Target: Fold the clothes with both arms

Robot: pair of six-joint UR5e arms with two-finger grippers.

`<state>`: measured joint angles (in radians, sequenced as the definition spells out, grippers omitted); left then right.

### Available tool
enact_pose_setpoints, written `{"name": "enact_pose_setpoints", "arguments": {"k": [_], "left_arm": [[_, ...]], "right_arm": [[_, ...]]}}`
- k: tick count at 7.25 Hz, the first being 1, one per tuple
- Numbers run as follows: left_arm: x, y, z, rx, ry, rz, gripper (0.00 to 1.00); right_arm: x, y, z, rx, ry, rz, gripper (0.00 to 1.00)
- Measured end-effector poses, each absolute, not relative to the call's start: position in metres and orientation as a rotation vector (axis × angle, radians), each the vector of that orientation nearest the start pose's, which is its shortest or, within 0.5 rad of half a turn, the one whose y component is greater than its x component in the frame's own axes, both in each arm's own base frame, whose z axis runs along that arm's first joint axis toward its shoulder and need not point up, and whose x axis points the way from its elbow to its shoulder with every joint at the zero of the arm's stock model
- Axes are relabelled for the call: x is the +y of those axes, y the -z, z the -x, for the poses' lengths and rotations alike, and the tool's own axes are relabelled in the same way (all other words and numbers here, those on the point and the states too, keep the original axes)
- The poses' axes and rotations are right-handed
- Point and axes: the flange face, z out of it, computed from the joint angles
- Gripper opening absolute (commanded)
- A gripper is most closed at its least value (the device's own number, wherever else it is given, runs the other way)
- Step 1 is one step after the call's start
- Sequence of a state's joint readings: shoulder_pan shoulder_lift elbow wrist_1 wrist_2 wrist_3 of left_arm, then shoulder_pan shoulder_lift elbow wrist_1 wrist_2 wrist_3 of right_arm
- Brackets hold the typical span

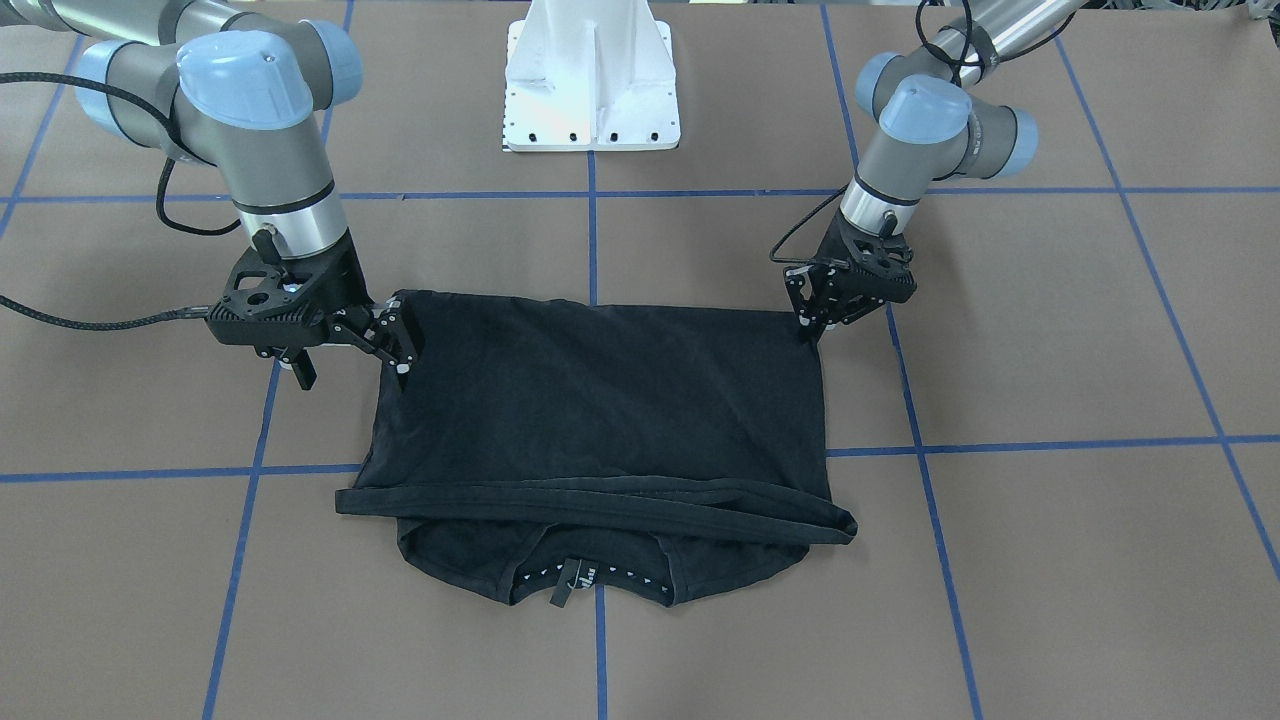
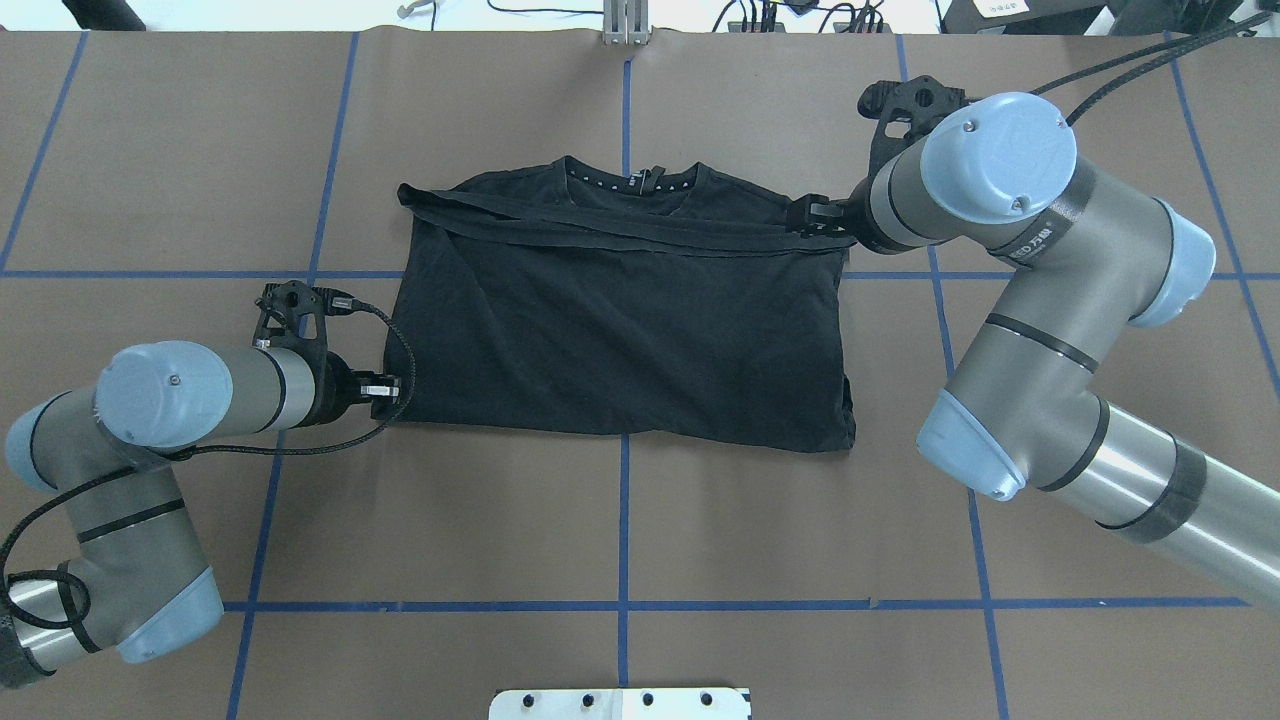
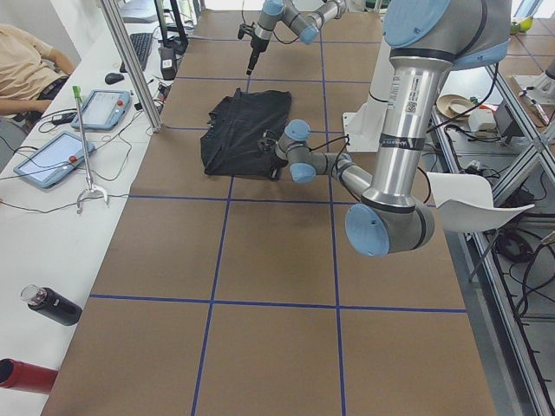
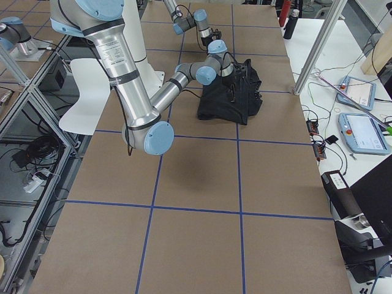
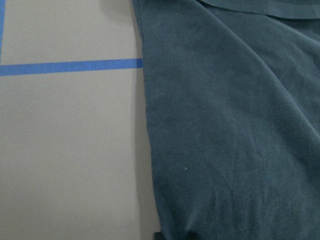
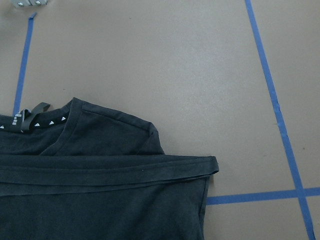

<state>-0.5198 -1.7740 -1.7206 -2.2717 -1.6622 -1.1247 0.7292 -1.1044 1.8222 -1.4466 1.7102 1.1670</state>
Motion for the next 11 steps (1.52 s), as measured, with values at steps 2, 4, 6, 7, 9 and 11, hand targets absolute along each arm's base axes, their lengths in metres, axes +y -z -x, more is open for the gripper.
{"name": "enact_pose_setpoints", "arguments": {"k": [2, 4, 6, 7, 9, 11], "left_arm": [[-0.391, -0.399, -0.450, 0.987, 0.012, -0.410, 0.00], [-0.377, -0.400, -0.427, 0.986, -0.001, -0.414, 0.00], [-0.387, -0.422, -0.399, 0.920, -0.048, -0.464, 0.00], [-0.412, -0.439, -0.377, 0.859, -0.069, -0.513, 0.00], [-0.479, -0.481, -0.331, 0.728, -0.079, -0.594, 0.00], [-0.586, -0.495, -0.320, 0.634, -0.059, -0.656, 0.00]], "right_arm": [[-0.506, -0.277, 0.389, -0.779, -0.246, -0.341, 1.00], [-0.501, -0.275, 0.396, -0.785, -0.238, -0.336, 1.00], [-0.489, -0.267, 0.411, -0.804, -0.225, -0.329, 1.00], [-0.481, -0.262, 0.421, -0.814, -0.225, -0.327, 1.00], [-0.469, -0.251, 0.437, -0.830, -0.232, -0.328, 1.00], [-0.460, -0.245, 0.445, -0.841, -0.229, -0.329, 1.00]]}}
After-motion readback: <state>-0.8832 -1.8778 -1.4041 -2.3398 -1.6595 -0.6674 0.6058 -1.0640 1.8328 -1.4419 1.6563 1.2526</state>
